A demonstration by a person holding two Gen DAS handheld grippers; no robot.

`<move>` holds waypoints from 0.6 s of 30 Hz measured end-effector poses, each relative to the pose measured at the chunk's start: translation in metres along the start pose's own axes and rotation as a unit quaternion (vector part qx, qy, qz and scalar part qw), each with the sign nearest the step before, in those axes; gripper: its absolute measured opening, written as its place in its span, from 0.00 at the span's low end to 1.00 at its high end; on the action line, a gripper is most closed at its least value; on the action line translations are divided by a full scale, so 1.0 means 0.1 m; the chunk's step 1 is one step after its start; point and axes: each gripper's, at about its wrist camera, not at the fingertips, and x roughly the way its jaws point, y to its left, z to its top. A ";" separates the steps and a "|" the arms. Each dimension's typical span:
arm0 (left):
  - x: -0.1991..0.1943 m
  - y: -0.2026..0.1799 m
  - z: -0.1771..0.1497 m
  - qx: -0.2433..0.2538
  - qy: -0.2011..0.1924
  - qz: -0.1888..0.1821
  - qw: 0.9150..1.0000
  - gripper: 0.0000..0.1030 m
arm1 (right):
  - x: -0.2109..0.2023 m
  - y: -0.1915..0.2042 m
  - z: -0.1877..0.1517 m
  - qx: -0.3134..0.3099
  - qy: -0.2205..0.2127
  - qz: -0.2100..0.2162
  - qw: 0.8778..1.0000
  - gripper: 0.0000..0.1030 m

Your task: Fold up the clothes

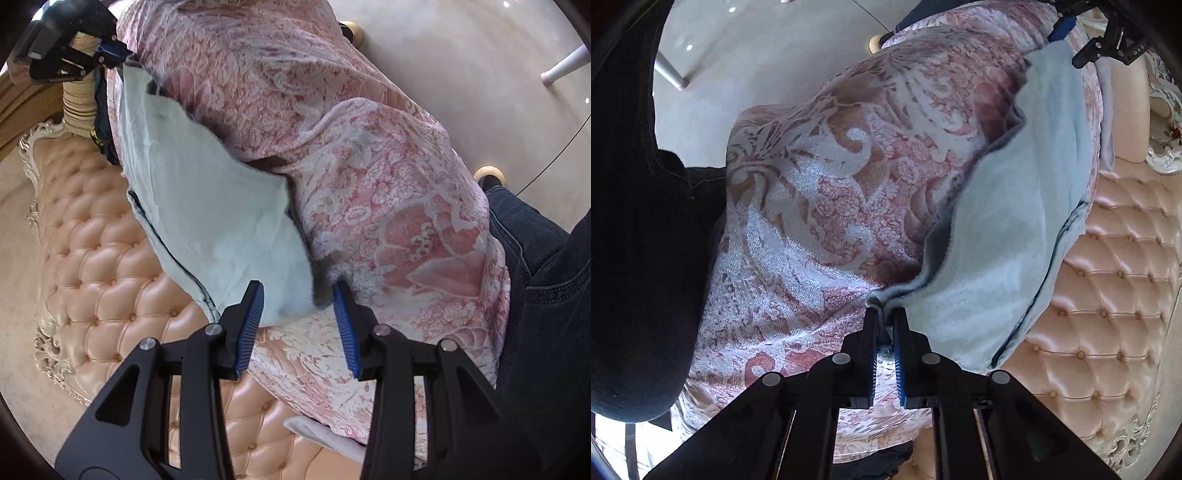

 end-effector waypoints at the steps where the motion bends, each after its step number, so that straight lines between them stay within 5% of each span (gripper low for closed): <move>1: 0.01 0.02 0.00 -0.003 0.004 -0.004 1.000 0.02 | 0.00 -0.03 0.00 0.007 -0.001 0.003 1.000 0.06; 9: -0.19 0.36 -0.17 -0.075 0.014 0.022 0.997 0.04 | -0.22 -0.40 -0.18 0.107 -0.023 -0.010 0.994 0.04; 12: -0.26 0.57 -0.33 -0.154 0.015 0.013 0.988 0.04 | -0.34 -0.65 -0.36 0.190 -0.036 -0.002 0.981 0.04; 18: -0.30 0.95 -0.72 -0.334 0.018 -0.003 0.942 0.04 | -0.42 -1.04 -0.81 0.409 -0.082 0.034 0.908 0.04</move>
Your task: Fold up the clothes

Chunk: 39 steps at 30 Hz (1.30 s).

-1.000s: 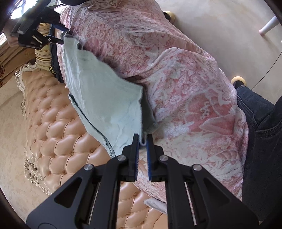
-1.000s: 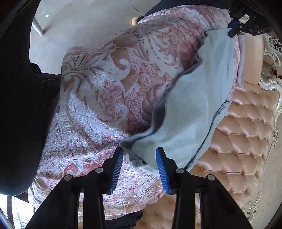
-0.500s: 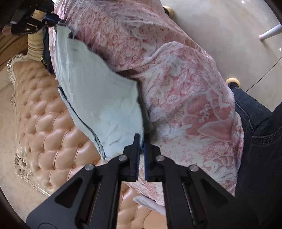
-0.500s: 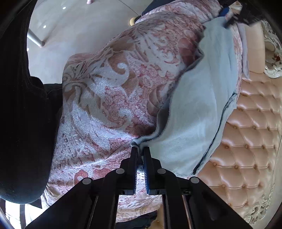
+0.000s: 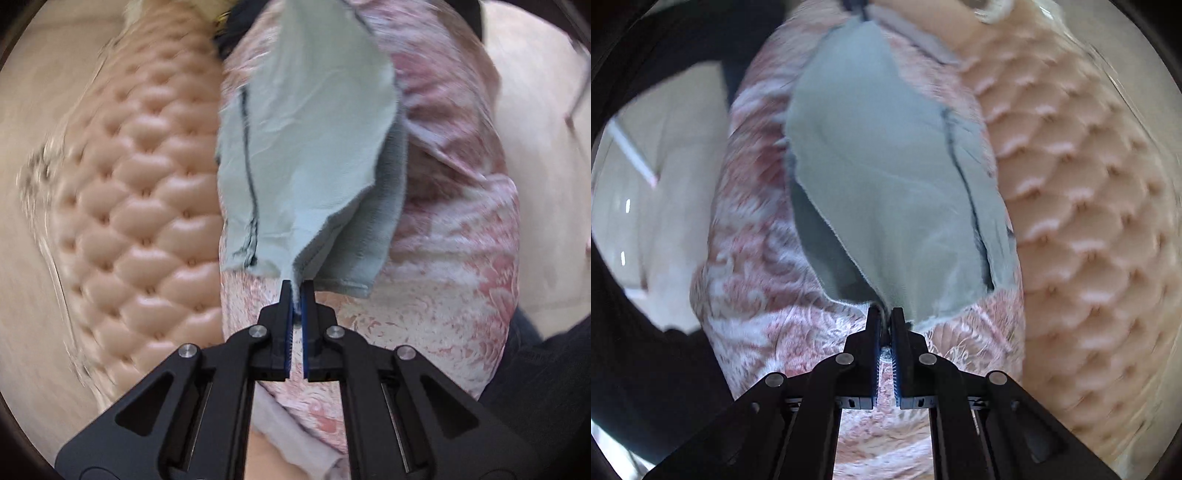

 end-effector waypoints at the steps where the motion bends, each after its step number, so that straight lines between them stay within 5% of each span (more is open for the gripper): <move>1: 0.00 0.05 -0.02 -0.019 0.001 -0.001 1.000 0.04 | -0.03 -0.05 -0.09 0.031 -0.006 0.005 0.999 0.04; 9: 0.01 0.08 -0.06 -0.072 -0.003 -0.011 0.997 0.04 | -0.20 -0.04 -0.33 0.188 -0.029 0.047 0.981 0.04; 20: 0.17 0.50 -0.08 -0.136 -0.010 -0.034 0.990 0.04 | -0.18 -0.23 -0.42 0.275 -0.050 0.074 0.957 0.04; 31: 0.85 1.48 -0.18 -0.222 0.003 -0.058 0.973 0.04 | -0.09 -1.43 -0.55 0.435 -0.095 0.093 0.890 0.04; 39: 1.67 2.19 -0.15 -0.271 0.019 -0.102 0.957 0.04 | 0.50 -2.18 -0.52 0.506 -0.098 0.112 0.849 0.04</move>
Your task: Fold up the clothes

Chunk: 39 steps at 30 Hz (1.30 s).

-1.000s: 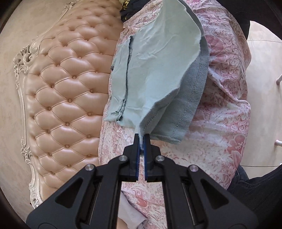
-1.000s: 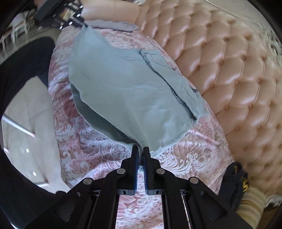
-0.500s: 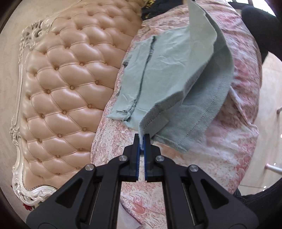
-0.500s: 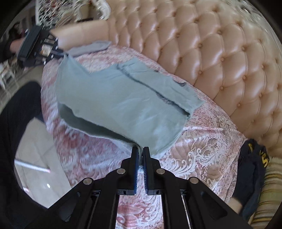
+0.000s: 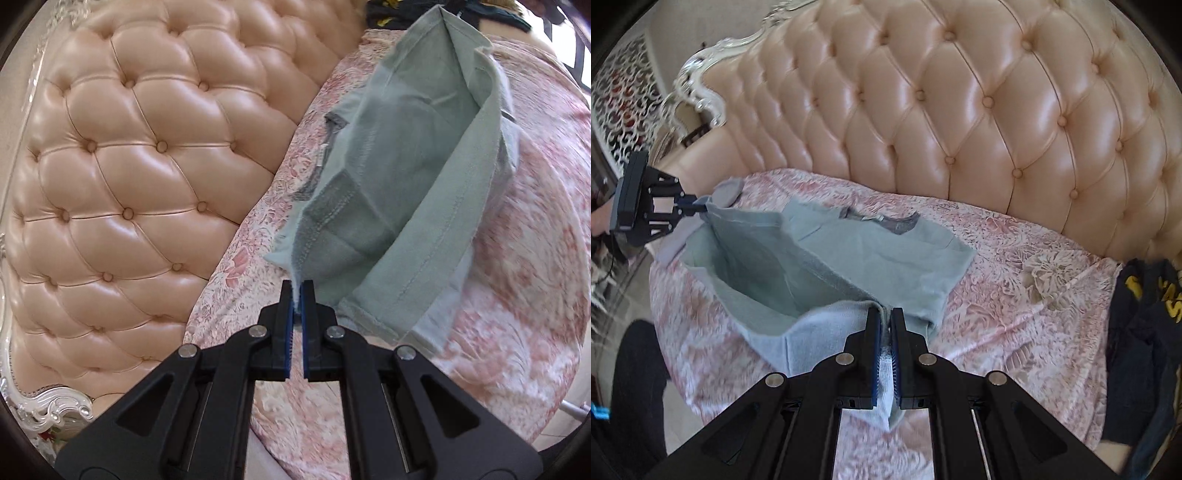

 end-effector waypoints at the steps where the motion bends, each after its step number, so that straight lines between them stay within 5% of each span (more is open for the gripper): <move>1: 0.09 0.09 0.06 -0.008 0.003 -0.006 1.000 0.04 | 0.08 -0.07 0.07 0.011 0.001 0.003 1.000 0.04; 11: 1.17 0.67 0.28 -0.094 0.052 -0.063 0.992 0.04 | 0.84 -0.65 0.70 0.088 0.016 0.008 0.996 0.05; 26: 1.70 0.76 0.19 -0.158 0.061 -0.101 0.980 0.04 | 1.55 -1.02 0.56 0.138 0.062 -0.009 0.988 0.05; 34: 1.83 0.97 0.02 -0.270 0.066 -0.142 0.950 0.11 | 1.69 -1.12 0.53 0.165 0.060 -0.011 0.984 0.05; 36: 1.78 1.04 -0.07 -0.304 0.058 -0.144 0.940 0.37 | 1.67 -1.14 0.50 0.182 0.056 -0.010 0.982 0.10; 39: 1.68 1.22 -0.24 -0.365 0.036 -0.155 0.917 0.45 | 1.59 -1.19 0.47 0.198 0.048 -0.012 0.979 0.23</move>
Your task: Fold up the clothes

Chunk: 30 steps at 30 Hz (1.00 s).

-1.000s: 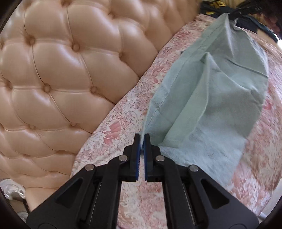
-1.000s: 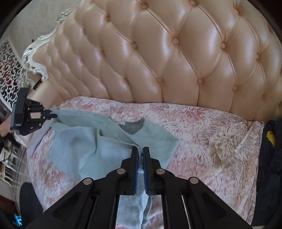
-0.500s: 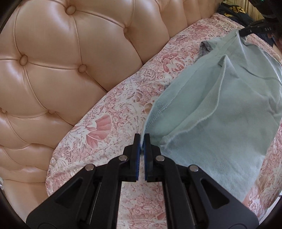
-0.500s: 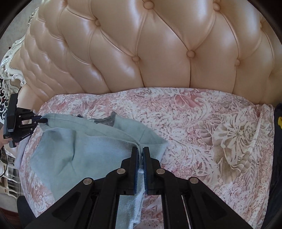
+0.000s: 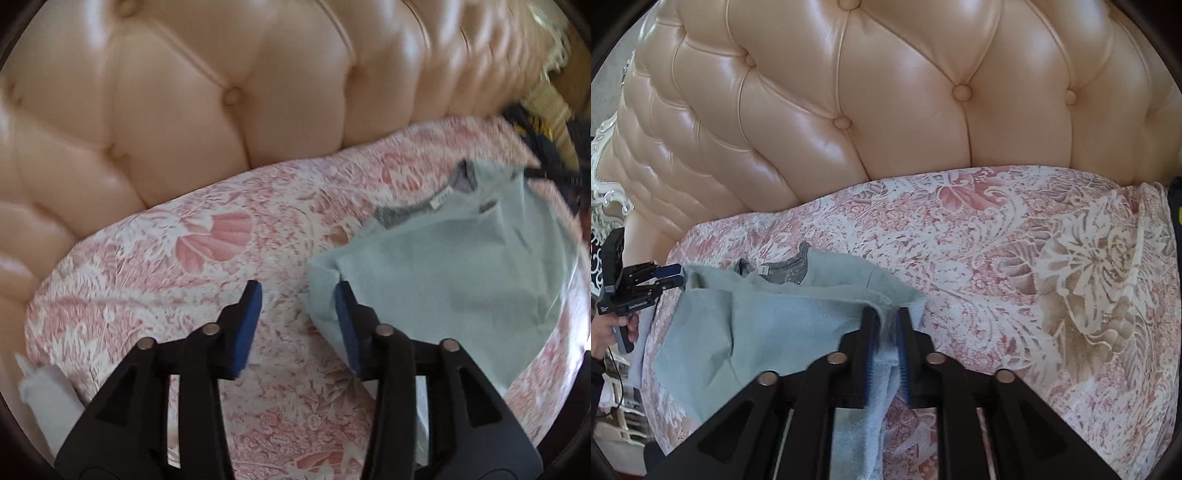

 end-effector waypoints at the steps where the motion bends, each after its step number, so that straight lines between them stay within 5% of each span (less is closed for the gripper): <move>1: -0.05 0.09 -0.02 -0.026 -0.007 -0.015 1.000 0.45 | -0.03 -0.01 0.00 0.005 -0.003 0.005 1.000 0.29; 3: -0.15 0.25 -0.07 -0.091 -0.024 -0.072 0.993 0.45 | -0.09 -0.04 0.00 0.014 -0.008 0.016 1.000 0.61; 7: -0.13 0.41 -0.23 -0.208 -0.049 -0.221 0.952 0.45 | -0.24 -0.15 -0.05 0.078 -0.036 0.077 0.993 0.75; 9: -0.04 0.39 -0.26 -0.240 -0.047 -0.249 0.937 0.44 | -0.29 -0.21 -0.10 0.115 -0.051 0.108 0.986 0.79; 11: 0.05 0.36 -0.30 -0.259 -0.038 -0.248 0.933 0.35 | -0.31 -0.22 -0.16 0.132 -0.055 0.130 0.981 0.79; 17: 0.04 0.13 -0.15 -0.220 -0.032 -0.233 0.947 0.30 | -0.28 -0.18 -0.24 0.138 -0.043 0.141 0.979 0.79; 30: 0.45 0.05 0.08 -0.205 0.072 -0.146 0.965 0.33 | -0.17 -0.15 -0.17 0.133 -0.010 0.146 0.980 0.81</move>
